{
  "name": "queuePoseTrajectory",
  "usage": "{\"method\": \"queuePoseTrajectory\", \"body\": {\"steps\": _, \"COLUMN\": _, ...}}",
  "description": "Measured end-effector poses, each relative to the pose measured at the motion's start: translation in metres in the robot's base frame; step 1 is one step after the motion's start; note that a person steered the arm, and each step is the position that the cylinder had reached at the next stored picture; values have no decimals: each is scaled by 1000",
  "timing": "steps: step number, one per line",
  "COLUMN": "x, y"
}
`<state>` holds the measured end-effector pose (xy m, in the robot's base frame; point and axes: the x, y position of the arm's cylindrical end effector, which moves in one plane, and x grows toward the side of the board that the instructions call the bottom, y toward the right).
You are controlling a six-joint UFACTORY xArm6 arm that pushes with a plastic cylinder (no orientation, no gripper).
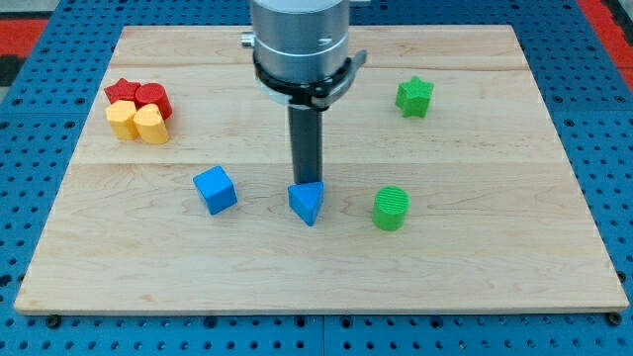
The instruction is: Push the blue triangle towards the bottom left
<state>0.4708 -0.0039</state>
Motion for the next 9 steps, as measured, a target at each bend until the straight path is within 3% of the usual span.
{"method": "queuePoseTrajectory", "body": {"steps": 2, "x": 20, "y": 36}}
{"method": "queuePoseTrajectory", "body": {"steps": 5, "x": 40, "y": -77}}
{"method": "queuePoseTrajectory", "body": {"steps": 7, "x": 40, "y": -85}}
{"method": "queuePoseTrajectory", "body": {"steps": 9, "x": -13, "y": -87}}
